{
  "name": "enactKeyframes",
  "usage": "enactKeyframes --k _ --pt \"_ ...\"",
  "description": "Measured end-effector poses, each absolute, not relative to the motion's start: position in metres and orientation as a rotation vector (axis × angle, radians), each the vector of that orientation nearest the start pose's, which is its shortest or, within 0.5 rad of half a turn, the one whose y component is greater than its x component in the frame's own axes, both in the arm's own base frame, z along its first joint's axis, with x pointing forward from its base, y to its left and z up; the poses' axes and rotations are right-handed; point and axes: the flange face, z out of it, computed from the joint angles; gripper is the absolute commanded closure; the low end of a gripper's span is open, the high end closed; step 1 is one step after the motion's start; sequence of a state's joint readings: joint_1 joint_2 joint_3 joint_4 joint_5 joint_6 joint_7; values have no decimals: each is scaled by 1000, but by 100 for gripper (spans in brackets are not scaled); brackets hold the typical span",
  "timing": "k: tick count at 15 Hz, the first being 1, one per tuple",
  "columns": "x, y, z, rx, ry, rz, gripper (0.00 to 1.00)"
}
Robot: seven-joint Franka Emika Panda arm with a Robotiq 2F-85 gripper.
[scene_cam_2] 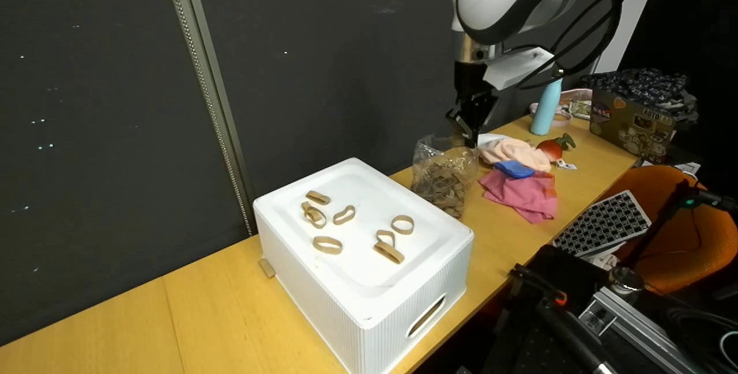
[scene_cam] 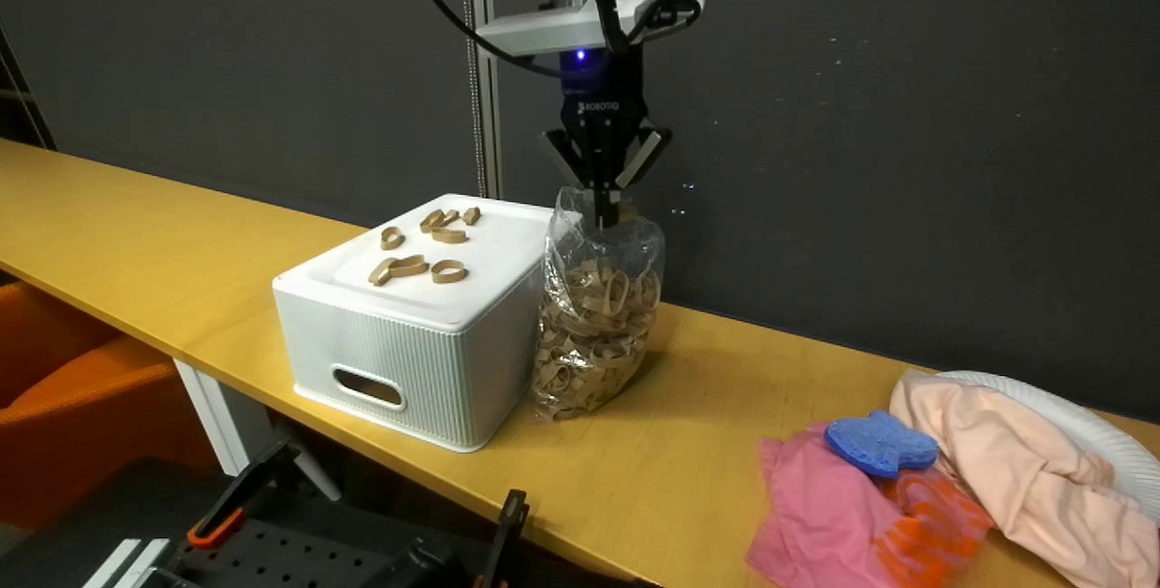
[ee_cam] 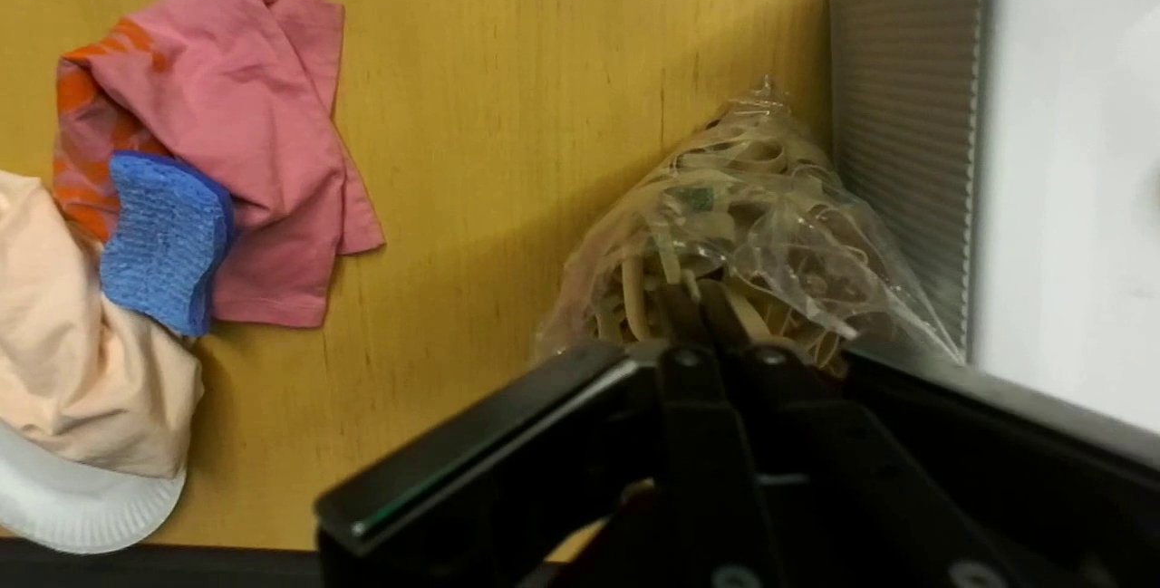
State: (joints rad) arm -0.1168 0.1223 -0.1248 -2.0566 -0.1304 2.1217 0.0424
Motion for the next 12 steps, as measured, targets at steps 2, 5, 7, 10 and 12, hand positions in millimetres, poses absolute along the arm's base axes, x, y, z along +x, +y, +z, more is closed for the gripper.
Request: enactKeyframes --k 2,5,7,10,12 --pt "553 -133 372 -3243 321 88 99" --pt "560 -119 364 -3248 278 77 66" --pt "562 -116 359 -3249 267 76 51" --pt "563 -120 356 -3250 274 51 28" --pt "564 -121 359 -3251 277 32 15"
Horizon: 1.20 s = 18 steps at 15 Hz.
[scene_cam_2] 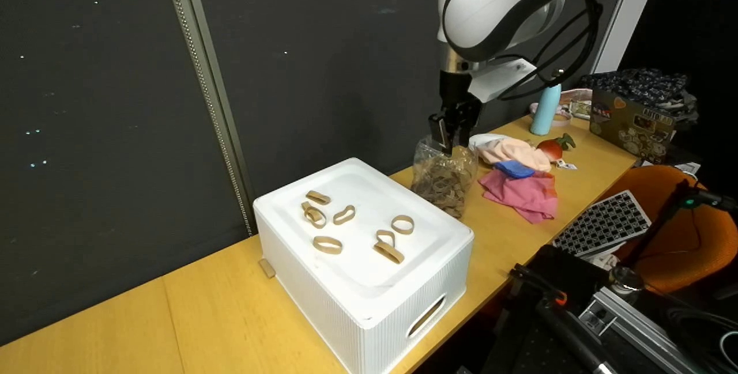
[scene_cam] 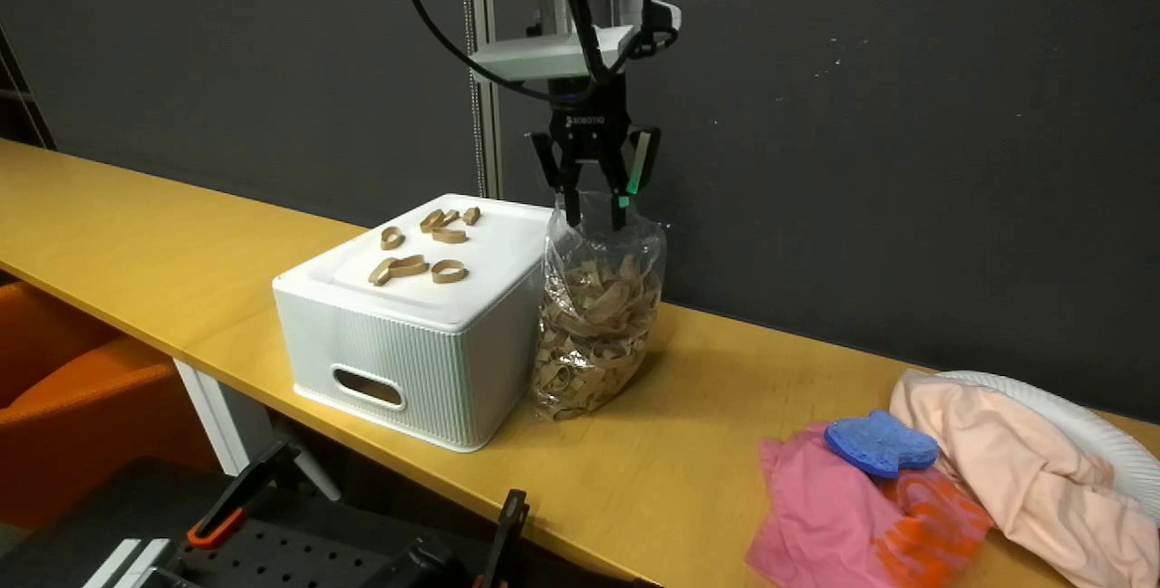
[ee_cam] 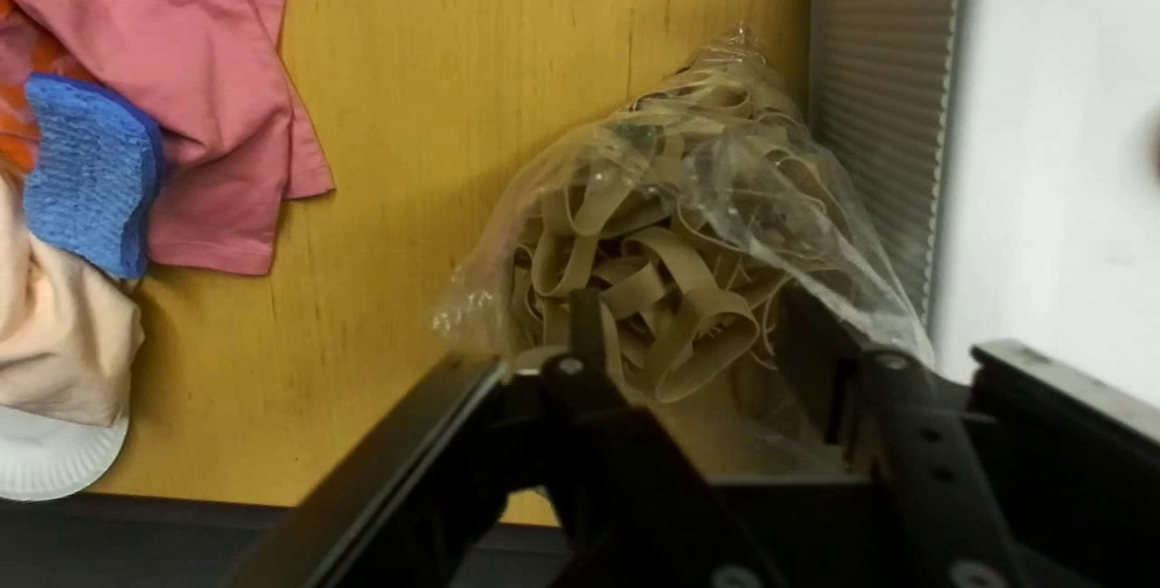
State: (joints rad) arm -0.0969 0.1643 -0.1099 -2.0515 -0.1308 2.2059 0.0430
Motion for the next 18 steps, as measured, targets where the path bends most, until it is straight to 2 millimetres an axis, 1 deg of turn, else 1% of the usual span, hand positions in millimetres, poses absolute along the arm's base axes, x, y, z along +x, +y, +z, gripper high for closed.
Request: enactKeyframes --k 1,2,4,5,8,10,11,13,18 --pt "564 -120 363 -3252 273 15 6" --pt "566 -116 367 -3253 262 -6 1" --pt "569 -98 380 -3253 213 -47 0" --pt "572 -84 387 -3253 173 -71 0" --pt "586 -31 409 -3248 32 -155 0" --pt "597 0 417 -3240 -53 -194 0" --pt "603 13 415 -3236 -88 -198 0" --pt "616 29 401 -3232 -131 -180 0" --pt "661 37 338 -3230 -185 -91 0"
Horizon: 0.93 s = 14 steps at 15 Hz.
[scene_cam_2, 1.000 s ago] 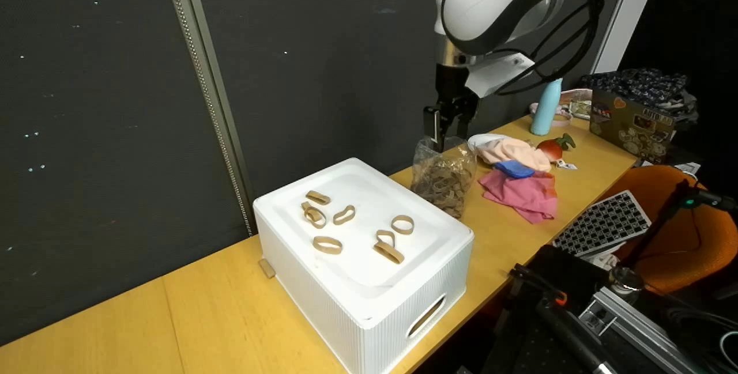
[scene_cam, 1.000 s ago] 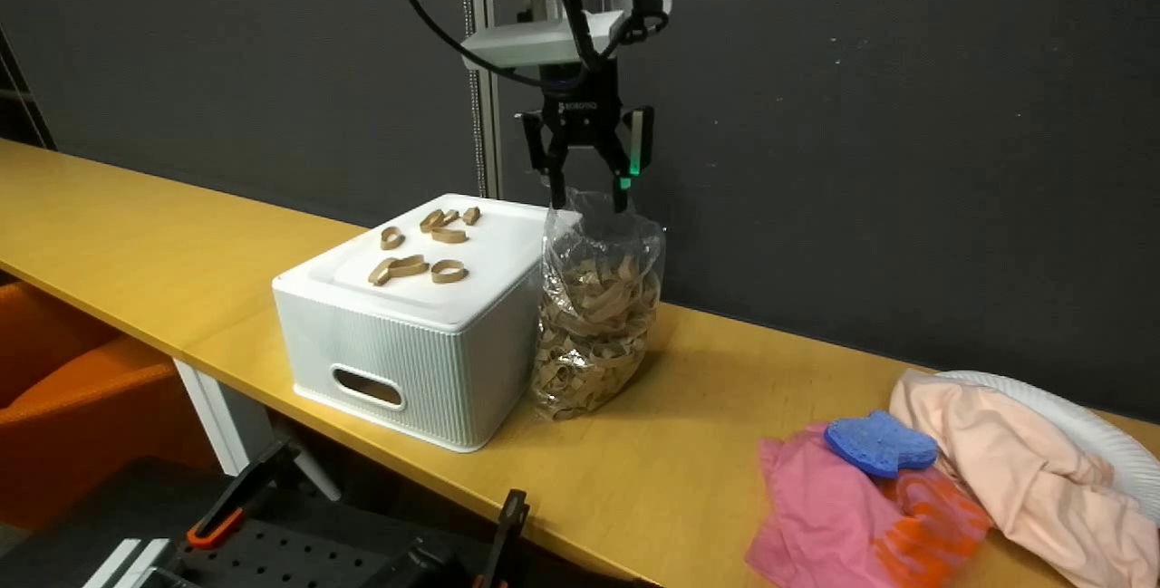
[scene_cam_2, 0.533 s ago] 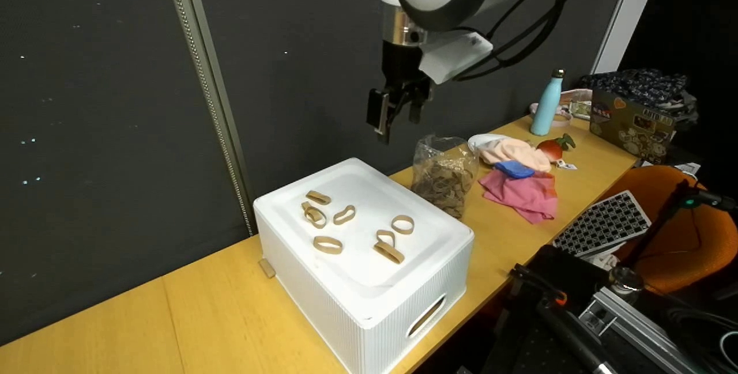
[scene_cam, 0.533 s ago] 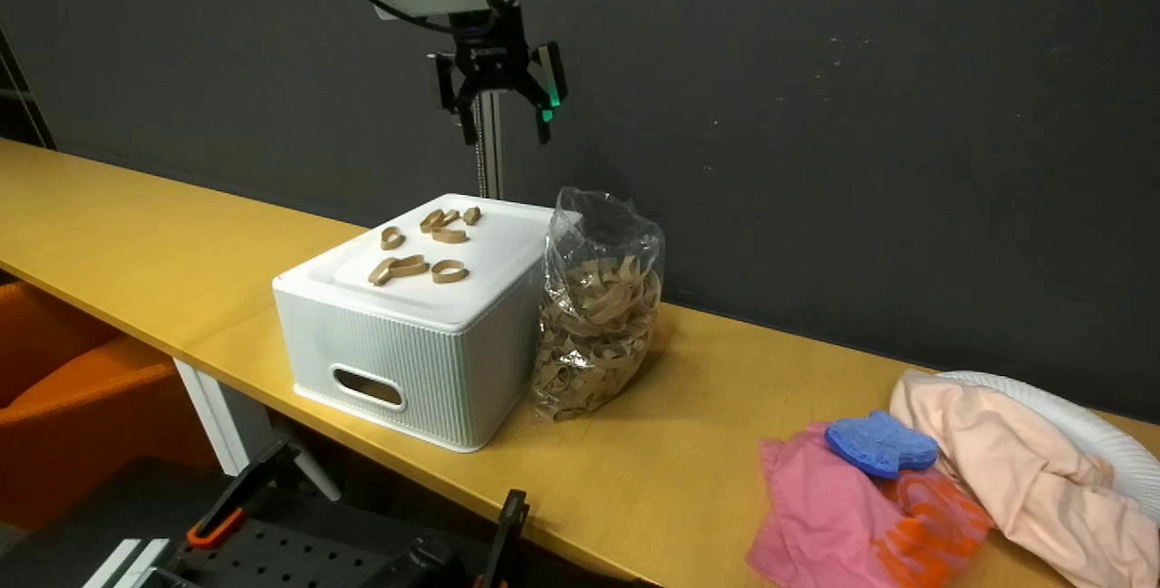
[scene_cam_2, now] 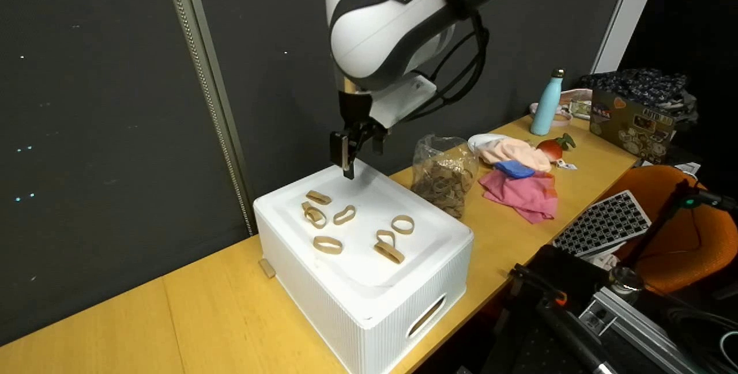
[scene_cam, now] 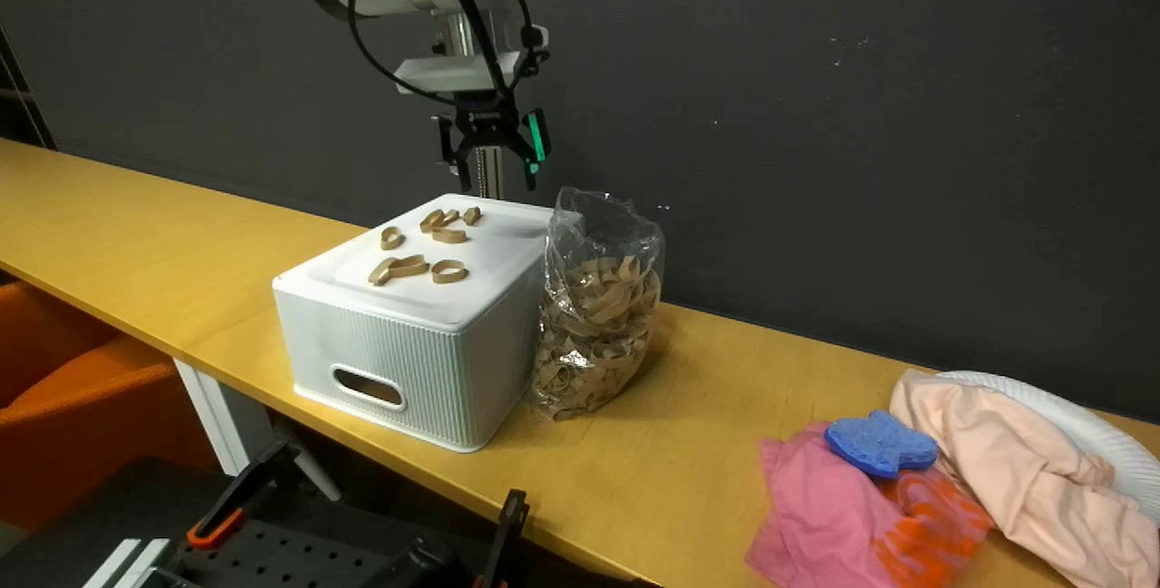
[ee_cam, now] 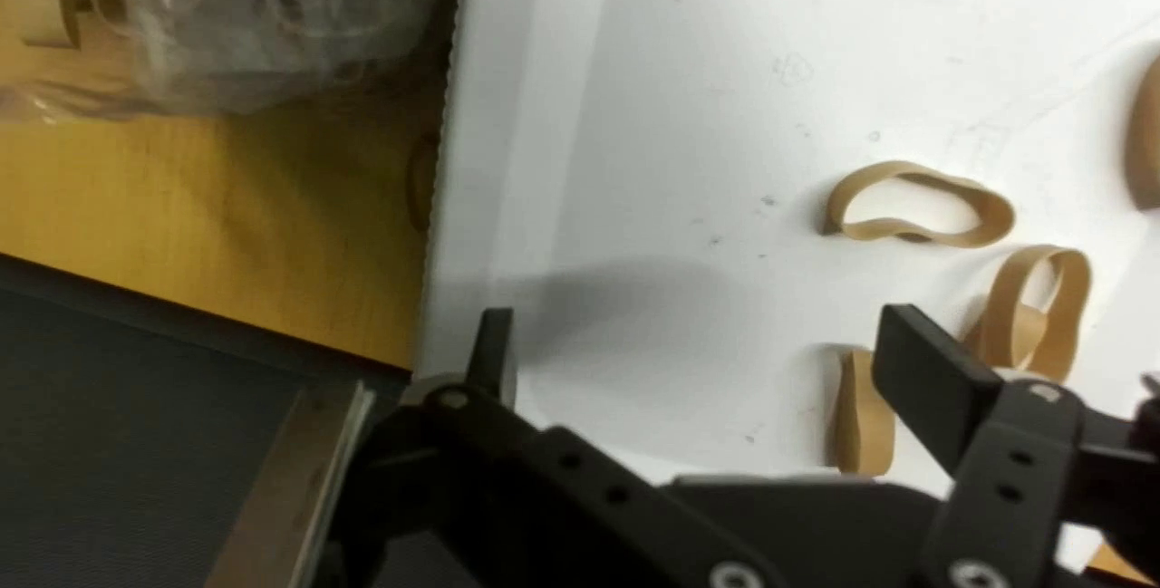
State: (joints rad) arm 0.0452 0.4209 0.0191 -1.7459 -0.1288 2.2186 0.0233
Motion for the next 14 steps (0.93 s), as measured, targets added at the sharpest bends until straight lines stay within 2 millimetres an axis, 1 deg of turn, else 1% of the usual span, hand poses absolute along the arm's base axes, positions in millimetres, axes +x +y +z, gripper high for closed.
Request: enactKeyframes --k 2,4,5,7,9,11,14 --pt "678 48 318 -3226 -211 -77 0" --pt "689 66 305 -3220 -251 -78 0" --pt "692 77 303 -3216 -272 -82 0" --pt "694 95 304 -3208 -311 -94 0" --pt "693 108 307 -3199 -336 -104 0" --pt "692 115 306 -3193 -349 -101 0" --pt "688 116 300 -3189 -350 -77 0"
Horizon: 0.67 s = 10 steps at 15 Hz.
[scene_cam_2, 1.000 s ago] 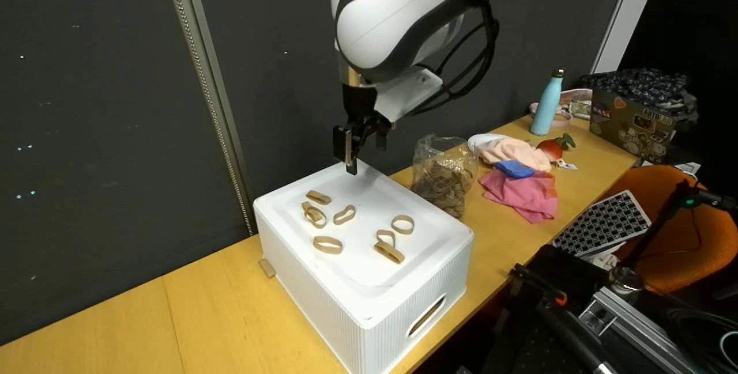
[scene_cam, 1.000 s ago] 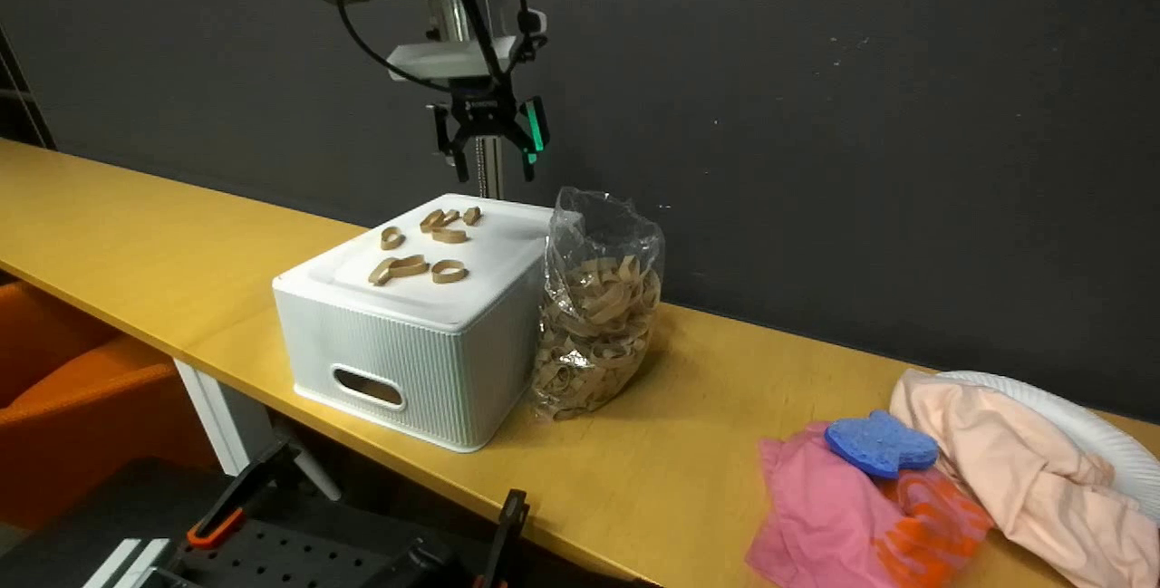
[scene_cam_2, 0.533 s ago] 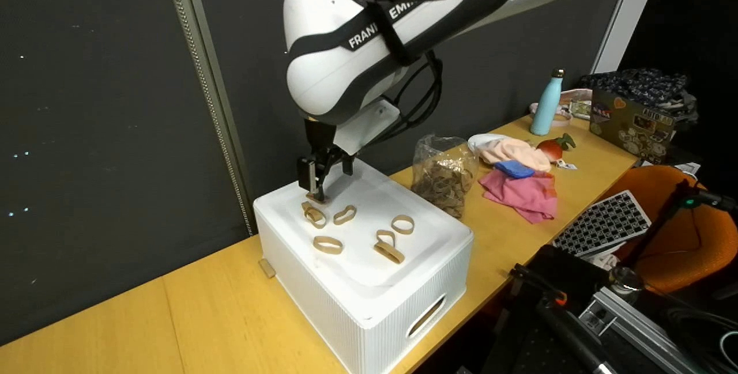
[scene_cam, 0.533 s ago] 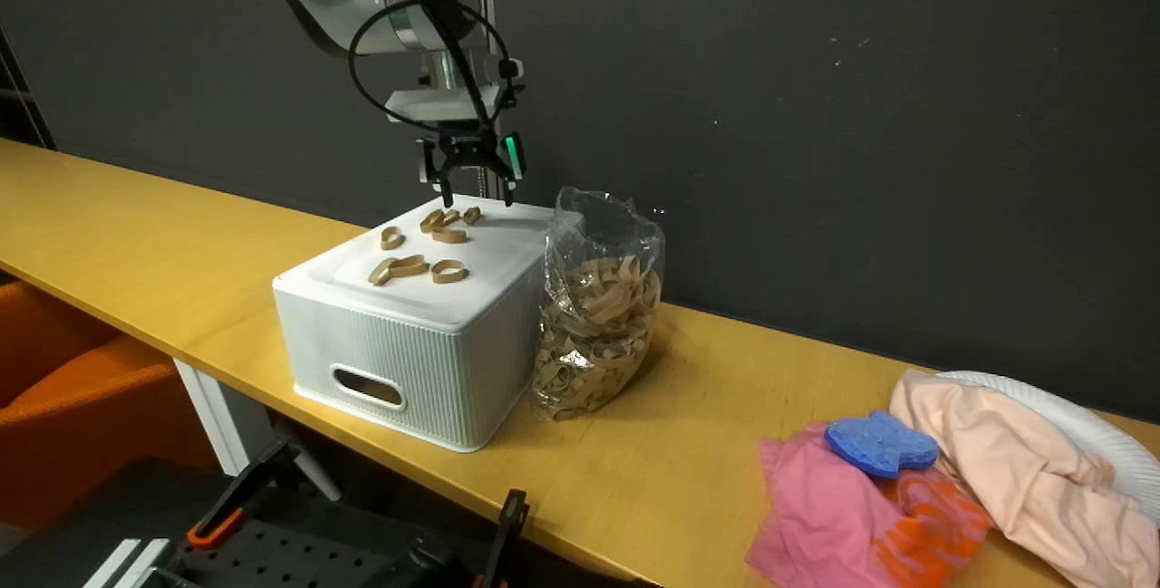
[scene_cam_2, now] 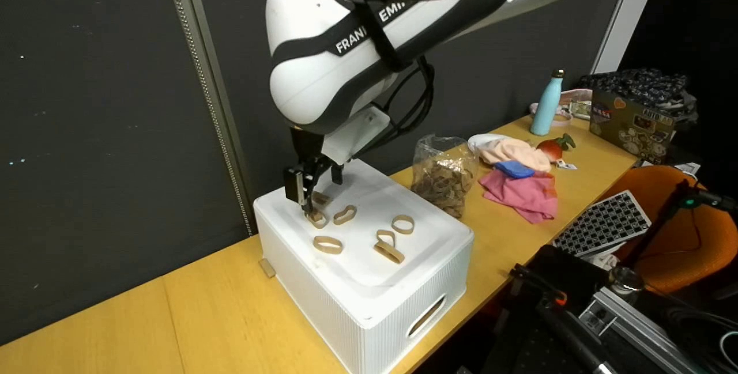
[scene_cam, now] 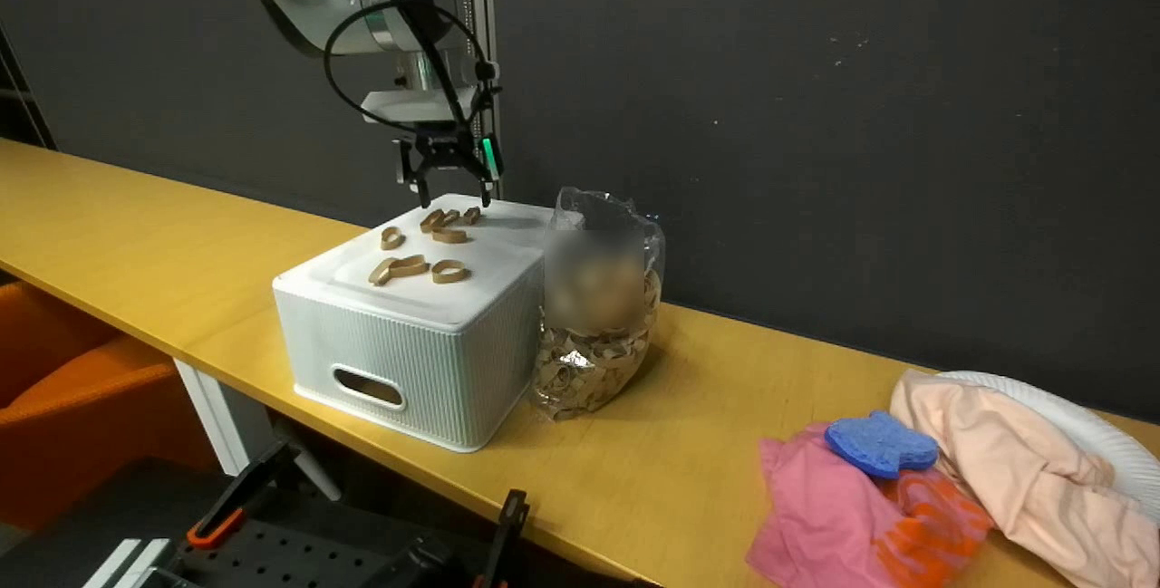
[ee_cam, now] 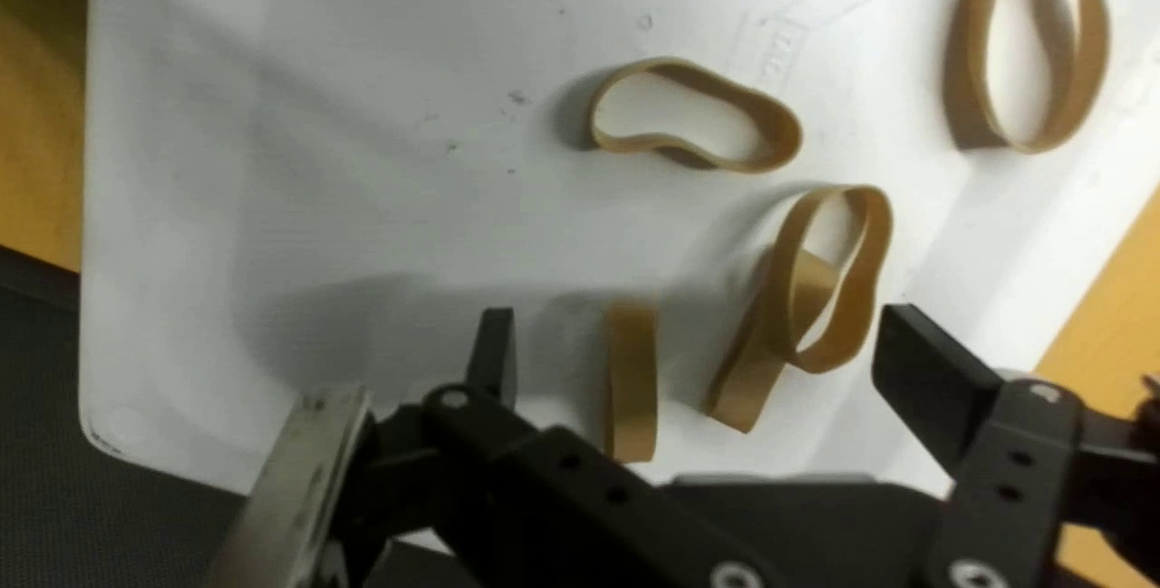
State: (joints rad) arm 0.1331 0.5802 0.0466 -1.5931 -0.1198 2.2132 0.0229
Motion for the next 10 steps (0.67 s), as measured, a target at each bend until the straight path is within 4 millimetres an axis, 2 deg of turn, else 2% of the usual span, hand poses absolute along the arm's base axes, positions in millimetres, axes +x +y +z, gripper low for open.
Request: enactKeyframes --k 10 --pt "688 117 280 -3186 -374 -36 0"
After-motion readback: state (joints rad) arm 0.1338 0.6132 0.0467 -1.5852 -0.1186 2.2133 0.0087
